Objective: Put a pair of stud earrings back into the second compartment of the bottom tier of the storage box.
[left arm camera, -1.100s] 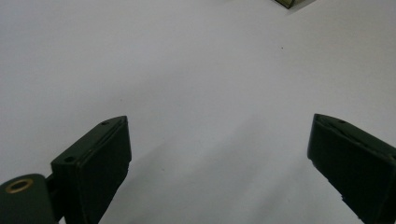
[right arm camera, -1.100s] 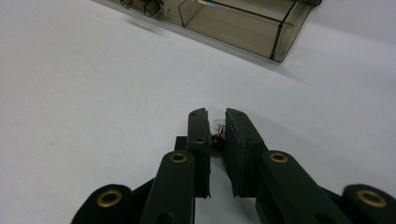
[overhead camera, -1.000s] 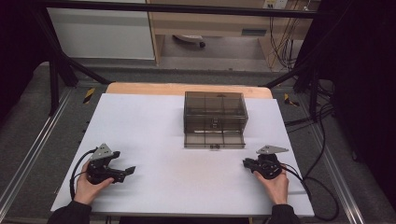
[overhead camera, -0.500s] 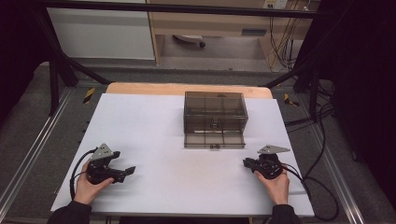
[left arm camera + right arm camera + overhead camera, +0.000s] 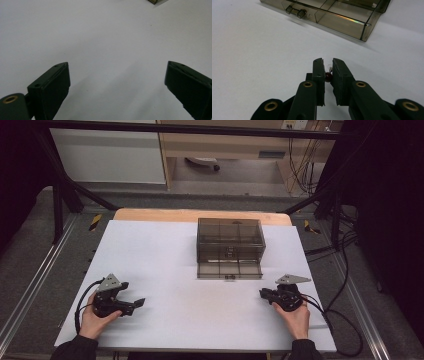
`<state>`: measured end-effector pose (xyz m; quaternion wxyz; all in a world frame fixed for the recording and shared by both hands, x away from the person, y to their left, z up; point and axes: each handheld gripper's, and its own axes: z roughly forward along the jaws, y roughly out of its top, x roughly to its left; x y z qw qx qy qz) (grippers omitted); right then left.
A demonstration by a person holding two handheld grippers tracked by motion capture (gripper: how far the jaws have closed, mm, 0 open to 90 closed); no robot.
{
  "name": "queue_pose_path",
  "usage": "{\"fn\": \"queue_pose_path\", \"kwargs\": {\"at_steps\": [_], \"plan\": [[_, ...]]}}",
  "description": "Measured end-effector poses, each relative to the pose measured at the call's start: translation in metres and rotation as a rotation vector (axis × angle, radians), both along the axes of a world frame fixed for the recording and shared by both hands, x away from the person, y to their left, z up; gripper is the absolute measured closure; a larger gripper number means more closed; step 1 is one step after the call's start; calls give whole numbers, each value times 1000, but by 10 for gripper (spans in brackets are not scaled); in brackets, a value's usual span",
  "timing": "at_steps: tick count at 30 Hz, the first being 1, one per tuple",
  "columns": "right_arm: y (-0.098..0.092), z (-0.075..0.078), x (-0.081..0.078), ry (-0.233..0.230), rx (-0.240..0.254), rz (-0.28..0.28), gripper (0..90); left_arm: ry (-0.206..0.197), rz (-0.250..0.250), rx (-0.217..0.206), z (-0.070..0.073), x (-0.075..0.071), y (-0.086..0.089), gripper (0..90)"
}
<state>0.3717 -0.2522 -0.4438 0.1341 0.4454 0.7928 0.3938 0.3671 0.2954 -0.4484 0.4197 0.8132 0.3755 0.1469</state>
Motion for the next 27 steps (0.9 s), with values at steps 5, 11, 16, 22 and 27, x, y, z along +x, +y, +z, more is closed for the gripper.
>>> {"fn": "queue_pose_path", "kwargs": {"at_steps": [5, 11, 16, 22, 27], "plan": [[3, 3, -1, -2, 12, 7, 807, 1, 0, 1, 0, 0, 0, 61], [6, 7, -1, -11, 16, 18, 807, 1, -1, 0, 0, 0, 0, 61], [8, 8, -1, -10, 13, 21, 808, 1, -1, -1, 0, 0, 0, 61], [11, 12, 0, -19, 20, 27, 808, 3, -1, 0, -1, 0, -1, 62], [16, 14, 2, -22, 17, 40, 808, 3, 0, 0, -1, 0, -1, 61]]}}
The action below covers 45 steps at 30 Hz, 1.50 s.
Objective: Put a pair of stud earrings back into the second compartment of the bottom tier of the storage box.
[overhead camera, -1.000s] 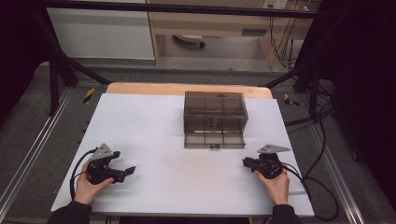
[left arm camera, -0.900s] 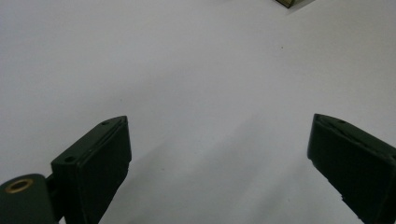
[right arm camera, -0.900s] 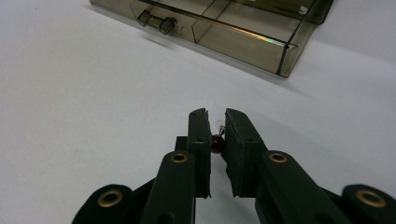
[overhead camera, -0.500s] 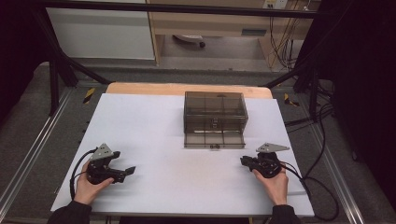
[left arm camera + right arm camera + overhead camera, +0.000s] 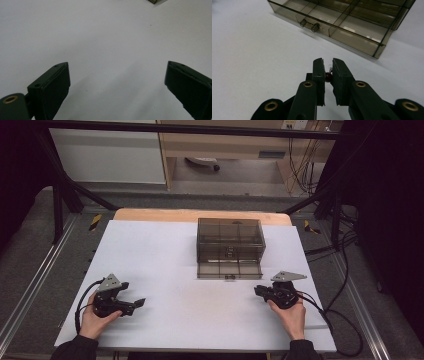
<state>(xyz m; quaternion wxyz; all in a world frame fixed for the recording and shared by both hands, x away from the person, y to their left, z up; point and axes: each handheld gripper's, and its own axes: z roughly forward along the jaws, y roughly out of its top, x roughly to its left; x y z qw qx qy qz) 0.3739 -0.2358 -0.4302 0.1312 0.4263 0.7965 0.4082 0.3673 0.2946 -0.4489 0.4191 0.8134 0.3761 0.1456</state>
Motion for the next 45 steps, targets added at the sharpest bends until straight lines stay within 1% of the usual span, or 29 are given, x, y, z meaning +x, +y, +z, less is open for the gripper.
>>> {"fn": "queue_pose_path", "kwargs": {"at_steps": [3, 10, 11, 19, 24, 30, 33, 40, 45], "plan": [[3, 2, 1, -9, 4, 3, 809, 0, -1, 2, 0, 0, 0, 62], [5, 7, 3, -10, 8, -2, 809, 1, -1, 3, 0, 0, 0, 61], [5, 8, 3, -18, 6, 2, 809, 1, 0, 2, 0, 0, 0, 62], [13, 16, 8, -30, 15, 5, 809, 0, 0, 3, 0, 0, 0, 62], [21, 21, 13, -46, 15, 16, 809, 1, -1, 3, 0, 0, 0, 62], [30, 25, 19, -53, 14, 24, 810, 0, -1, 3, 0, 0, 0, 62], [34, 27, 23, -52, 12, 23, 810, 1, -1, 3, 0, 0, 0, 62], [42, 32, 32, -66, 11, 23, 810, 2, -3, 3, 0, 1, 0, 63], [48, 36, 40, -64, 12, 21, 810, 2, -3, 3, -1, 1, 0, 63]]}}
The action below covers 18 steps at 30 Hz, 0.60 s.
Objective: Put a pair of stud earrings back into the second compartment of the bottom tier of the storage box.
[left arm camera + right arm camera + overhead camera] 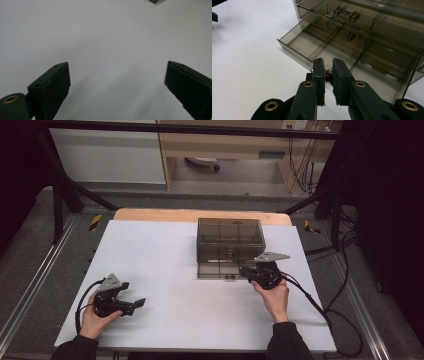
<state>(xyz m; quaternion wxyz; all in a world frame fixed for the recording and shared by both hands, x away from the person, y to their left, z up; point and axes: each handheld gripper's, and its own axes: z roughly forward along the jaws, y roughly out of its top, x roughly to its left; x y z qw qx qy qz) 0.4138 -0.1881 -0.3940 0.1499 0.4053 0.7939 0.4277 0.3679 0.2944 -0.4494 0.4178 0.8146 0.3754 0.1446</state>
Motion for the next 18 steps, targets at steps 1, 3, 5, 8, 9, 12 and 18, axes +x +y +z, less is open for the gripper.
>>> {"fn": "queue_pose_path", "kwargs": {"at_steps": [1, 3, 5, 8, 9, 12, 18], "plan": [[1, 0, 2, -3, 0, -1, 810, 0, 0, 1, 0, 0, 0, 63], [4, 1, 5, -5, -1, -3, 810, 0, 0, 0, 0, 0, 0, 63], [7, 2, 9, -7, 0, -3, 810, 0, 0, -1, 0, 0, 0, 63], [10, 2, 14, -5, -2, -7, 810, 1, -1, -1, 0, 0, 0, 63], [11, 2, 16, -4, -5, -7, 810, 0, -1, -1, 0, 0, 0, 63], [14, 1, 21, 0, -8, -12, 810, 1, -1, 0, 0, 0, 0, 63], [20, -3, 29, 6, -11, -4, 810, 1, 0, 0, 0, 0, 0, 62]]}}
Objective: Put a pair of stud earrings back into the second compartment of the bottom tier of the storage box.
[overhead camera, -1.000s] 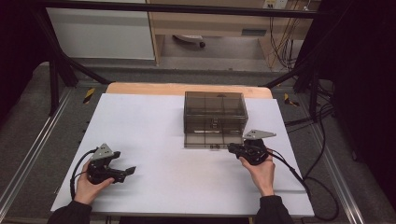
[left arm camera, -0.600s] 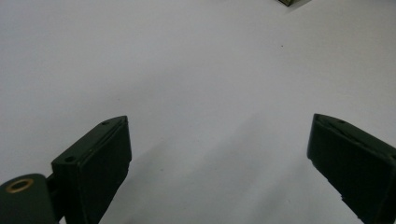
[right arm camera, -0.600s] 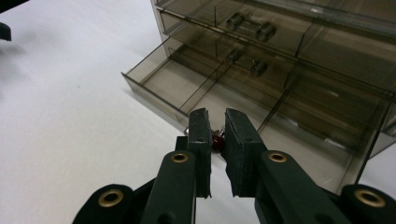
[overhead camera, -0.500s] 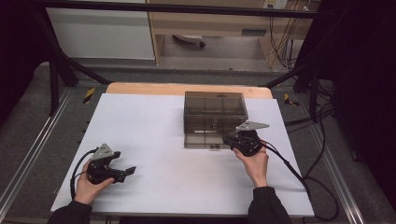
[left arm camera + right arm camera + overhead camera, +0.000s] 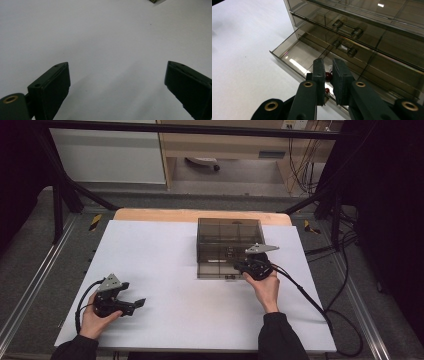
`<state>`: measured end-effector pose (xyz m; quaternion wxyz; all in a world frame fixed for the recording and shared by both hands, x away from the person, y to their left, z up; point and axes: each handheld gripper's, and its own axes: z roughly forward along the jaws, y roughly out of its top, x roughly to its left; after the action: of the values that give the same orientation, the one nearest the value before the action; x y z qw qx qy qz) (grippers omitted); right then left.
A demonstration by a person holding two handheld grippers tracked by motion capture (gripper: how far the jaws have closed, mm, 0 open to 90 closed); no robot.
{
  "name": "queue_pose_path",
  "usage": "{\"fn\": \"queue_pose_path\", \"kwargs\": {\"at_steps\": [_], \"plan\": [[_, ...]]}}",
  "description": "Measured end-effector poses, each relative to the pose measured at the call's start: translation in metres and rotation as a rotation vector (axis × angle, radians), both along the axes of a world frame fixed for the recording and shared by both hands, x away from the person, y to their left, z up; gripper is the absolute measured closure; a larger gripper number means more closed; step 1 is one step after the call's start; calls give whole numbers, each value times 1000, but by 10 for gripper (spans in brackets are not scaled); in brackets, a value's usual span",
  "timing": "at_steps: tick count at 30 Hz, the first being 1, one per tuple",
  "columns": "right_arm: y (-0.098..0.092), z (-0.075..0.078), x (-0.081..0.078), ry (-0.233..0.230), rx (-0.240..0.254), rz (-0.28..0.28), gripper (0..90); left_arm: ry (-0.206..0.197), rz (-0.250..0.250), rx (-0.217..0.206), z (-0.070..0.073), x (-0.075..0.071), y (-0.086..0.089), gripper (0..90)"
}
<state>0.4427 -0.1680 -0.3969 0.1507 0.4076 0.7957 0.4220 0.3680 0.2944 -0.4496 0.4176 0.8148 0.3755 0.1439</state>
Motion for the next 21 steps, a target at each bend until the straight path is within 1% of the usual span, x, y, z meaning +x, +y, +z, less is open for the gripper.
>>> {"fn": "queue_pose_path", "kwargs": {"at_steps": [8, 21], "plan": [[6, -9, 8, 14, -1, -5, 810, 1, 0, 0, 0, 0, 0, 63], [14, -24, 15, 32, 4, -6, 809, 1, 0, 0, 0, 0, 0, 62]]}}
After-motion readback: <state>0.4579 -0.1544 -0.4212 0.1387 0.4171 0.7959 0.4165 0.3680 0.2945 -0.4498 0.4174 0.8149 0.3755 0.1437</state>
